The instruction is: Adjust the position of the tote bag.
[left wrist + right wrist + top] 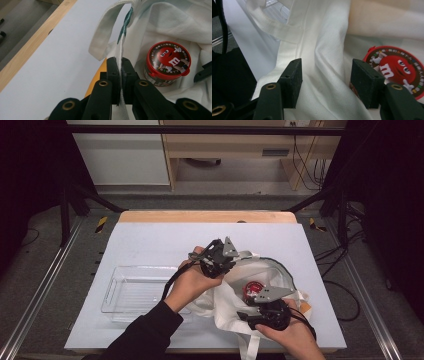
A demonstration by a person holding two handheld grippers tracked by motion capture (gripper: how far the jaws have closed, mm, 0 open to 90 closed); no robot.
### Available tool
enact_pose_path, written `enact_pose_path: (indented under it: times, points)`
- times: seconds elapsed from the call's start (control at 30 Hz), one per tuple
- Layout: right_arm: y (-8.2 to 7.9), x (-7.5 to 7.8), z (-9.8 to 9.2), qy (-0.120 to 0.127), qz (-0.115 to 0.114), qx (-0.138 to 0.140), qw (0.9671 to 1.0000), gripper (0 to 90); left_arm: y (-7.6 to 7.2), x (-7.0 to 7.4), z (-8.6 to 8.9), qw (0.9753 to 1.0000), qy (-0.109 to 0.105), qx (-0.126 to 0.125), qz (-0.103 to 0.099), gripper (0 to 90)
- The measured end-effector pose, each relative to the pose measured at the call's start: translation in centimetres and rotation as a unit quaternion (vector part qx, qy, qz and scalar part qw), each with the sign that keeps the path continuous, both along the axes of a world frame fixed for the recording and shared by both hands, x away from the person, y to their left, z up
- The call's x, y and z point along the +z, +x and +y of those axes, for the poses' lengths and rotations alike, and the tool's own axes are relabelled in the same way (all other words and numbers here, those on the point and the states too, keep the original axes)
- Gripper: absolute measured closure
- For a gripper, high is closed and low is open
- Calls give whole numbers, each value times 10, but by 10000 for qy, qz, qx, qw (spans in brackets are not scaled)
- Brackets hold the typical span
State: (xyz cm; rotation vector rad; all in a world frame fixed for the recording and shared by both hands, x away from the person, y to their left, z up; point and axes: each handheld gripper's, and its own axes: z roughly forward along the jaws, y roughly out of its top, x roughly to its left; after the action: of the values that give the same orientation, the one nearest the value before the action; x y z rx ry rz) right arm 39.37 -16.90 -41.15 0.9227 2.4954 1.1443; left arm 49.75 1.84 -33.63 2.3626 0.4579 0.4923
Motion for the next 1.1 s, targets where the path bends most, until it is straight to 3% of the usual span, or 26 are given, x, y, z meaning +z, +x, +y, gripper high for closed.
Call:
enact_pose_path:
  times: [0.17, 0.23, 0.3, 0.43, 0.6, 0.7, 0.83, 1.1]
  points:
    - [-2, -7, 6, -139, 99, 110, 9998, 510, 3, 7, 1, 10000, -4, 41, -32, 877]
    - [-3, -10, 8, -213, 92, 112, 9997, 580, 4, 8, 1, 10000, 15, 52, 2, 877]
    - [-2, -13, 9, -288, 41, 127, 9995, 728, 4, 8, 1, 10000, 18, 47, 2, 876]
    - [-3, -13, 7, -362, -142, 161, 9991, 839, 8, 6, -2, 10000, 15, 74, -20, 876]
    - [-10, 2, 0, -214, -426, 148, 9988, 870, 21, 12, -4, 9998, -116, 180, 56, 877]
    - [-14, 5, -3, -132, -474, 204, 9986, 874, 27, 16, -5, 9995, -189, 259, 61, 877]
    - [-21, 4, -1, -86, -490, 360, 9981, 876, 35, 16, -10, 9993, -144, 349, 60, 877]
    - [-23, -7, 3, 36, -324, 589, 9977, 879, 48, -1, -18, 9988, -94, 442, 162, 878]
